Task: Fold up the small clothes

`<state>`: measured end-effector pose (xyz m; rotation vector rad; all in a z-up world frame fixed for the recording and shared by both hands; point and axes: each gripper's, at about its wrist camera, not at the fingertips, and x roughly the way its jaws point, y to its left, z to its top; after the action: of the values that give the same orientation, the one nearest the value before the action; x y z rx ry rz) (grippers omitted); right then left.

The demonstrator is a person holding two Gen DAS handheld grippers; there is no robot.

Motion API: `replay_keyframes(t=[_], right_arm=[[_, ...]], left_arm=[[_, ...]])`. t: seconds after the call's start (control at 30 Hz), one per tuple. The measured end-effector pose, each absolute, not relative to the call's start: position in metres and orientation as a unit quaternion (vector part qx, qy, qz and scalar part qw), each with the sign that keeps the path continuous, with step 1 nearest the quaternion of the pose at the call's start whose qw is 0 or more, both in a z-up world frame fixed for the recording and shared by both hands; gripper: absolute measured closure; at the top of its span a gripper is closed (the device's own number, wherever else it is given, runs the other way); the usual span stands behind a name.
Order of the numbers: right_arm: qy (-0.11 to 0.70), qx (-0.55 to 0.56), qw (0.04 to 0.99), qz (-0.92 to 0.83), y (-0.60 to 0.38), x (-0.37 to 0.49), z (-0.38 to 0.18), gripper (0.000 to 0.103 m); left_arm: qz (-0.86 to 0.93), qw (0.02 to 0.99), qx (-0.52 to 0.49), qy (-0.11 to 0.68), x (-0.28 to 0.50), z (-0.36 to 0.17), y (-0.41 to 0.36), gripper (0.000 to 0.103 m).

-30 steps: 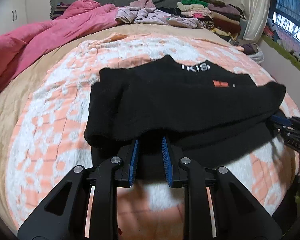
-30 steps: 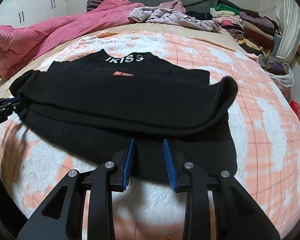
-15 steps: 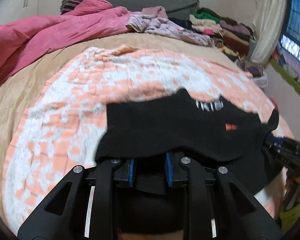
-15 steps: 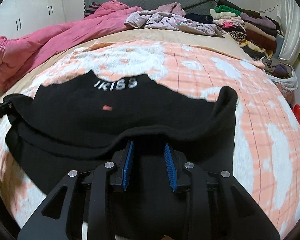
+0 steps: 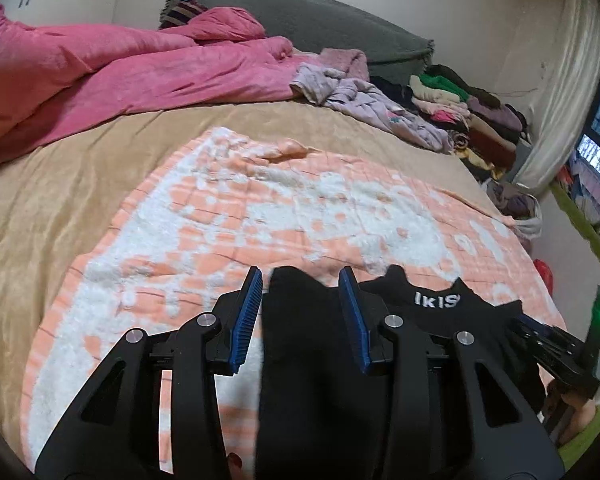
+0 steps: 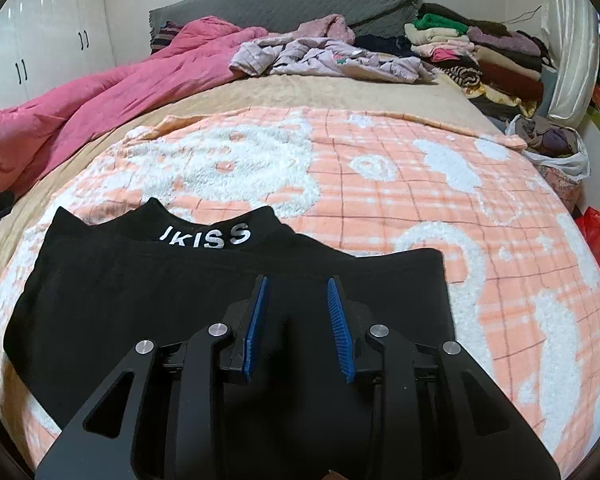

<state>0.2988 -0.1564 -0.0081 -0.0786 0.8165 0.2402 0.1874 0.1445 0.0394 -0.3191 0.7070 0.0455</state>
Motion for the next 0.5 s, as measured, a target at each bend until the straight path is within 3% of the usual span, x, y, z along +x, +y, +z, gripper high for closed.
replay_keyframes(t=[0.1, 0.27, 0.5], right_arm=[[0.382, -0.034, 0.918, 0.104, -0.169, 0.29, -0.003, 0.058], [0.386, -0.014, 0.92, 0.071, -0.204, 0.285, -0.004, 0.051], [0.431, 0.022, 0.9, 0.054, -0.235, 0.296, -0.023, 0.048]], left_arm=[[0.029, 0.921, -0.161, 0.355, 0.187, 0.031, 0.152, 0.072], [0.032, 0.907, -0.169, 0.384, 0.189, 0.005, 0.159, 0.072], [-0.005, 0.895, -0.156, 0.418, 0.2, -0.018, 0.144, 0.065]])
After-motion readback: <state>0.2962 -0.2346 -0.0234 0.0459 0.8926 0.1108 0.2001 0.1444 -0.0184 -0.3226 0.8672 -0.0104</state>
